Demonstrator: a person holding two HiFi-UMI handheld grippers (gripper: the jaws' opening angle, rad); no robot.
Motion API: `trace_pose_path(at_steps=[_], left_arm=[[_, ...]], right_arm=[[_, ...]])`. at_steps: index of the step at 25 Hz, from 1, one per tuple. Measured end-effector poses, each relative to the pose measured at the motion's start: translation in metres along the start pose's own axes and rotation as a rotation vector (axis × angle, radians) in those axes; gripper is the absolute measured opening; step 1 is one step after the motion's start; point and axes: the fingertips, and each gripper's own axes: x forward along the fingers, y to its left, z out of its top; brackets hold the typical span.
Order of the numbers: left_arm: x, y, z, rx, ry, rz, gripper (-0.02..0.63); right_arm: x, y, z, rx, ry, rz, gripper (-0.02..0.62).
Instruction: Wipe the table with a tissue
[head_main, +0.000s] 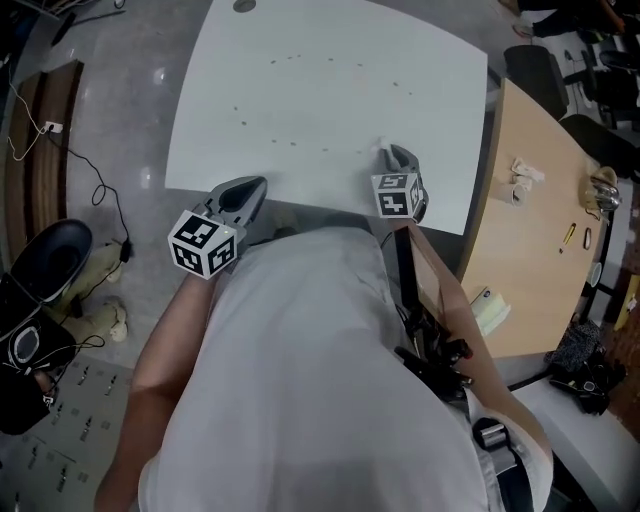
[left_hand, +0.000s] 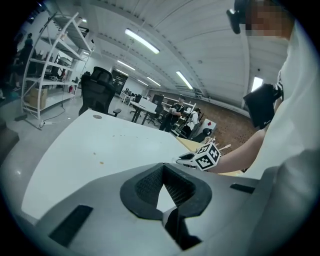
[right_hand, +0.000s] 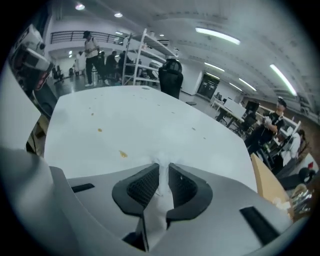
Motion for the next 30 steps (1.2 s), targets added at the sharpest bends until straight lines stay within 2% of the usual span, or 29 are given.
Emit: trace_pose_path(at_steps=[6, 9, 11, 15, 19, 21, 23, 24, 25, 27, 28, 30], left_arm=[[-0.005, 0.003, -0.003, -0.006, -0.003, -0.001, 0.006], [-0.004, 0.002, -0.002, 0.0, 0.006, -0.015, 0.006], [0.0, 0.0, 0.0, 0.009, 0.01, -0.023, 0.006], [0.004, 0.002, 0.001, 0.022, 0.008, -0.041, 0.006], [0.009, 0.003, -0.001, 0.023, 0.017, -0.059, 0.006], [0.012, 0.0, 0.001, 0.024, 0.019, -0.069, 0.006], [0.015, -0.003, 0.006, 0.028, 0.013, -0.074, 0.006], [0.016, -0.004, 0.008, 0.029, 0.007, -0.075, 0.006], [0.018, -0.006, 0.011, 0.03, 0.0, -0.076, 0.006], [0.02, -0.009, 0.014, 0.03, -0.009, -0.077, 0.006], [0.021, -0.009, 0.015, 0.03, -0.01, -0.075, 0.006], [0.023, -0.007, 0.014, 0.022, -0.007, -0.067, 0.006]], right_arm=[[-0.003, 0.039, 0.018, -0.237, -0.022, 0.02, 0.06], [-0.004, 0.048, 0.023, -0.394, -0.032, 0.016, 0.06], [-0.004, 0.054, 0.025, -0.478, -0.052, 0.044, 0.06], [-0.006, 0.069, 0.024, -0.576, -0.075, 0.092, 0.06], [-0.011, 0.089, 0.02, -0.675, -0.093, 0.209, 0.06], [-0.015, 0.093, 0.017, -0.607, -0.077, 0.315, 0.06], [-0.022, 0.093, 0.02, -0.437, -0.085, 0.428, 0.061], [-0.026, 0.087, 0.023, -0.317, -0.109, 0.451, 0.061], [-0.029, 0.075, 0.026, -0.179, -0.138, 0.441, 0.061], [-0.033, 0.041, 0.024, 0.081, -0.171, 0.371, 0.061], [-0.034, 0.026, 0.019, 0.171, -0.17, 0.335, 0.061], [-0.036, 0.007, 0.008, 0.244, -0.15, 0.29, 0.061]])
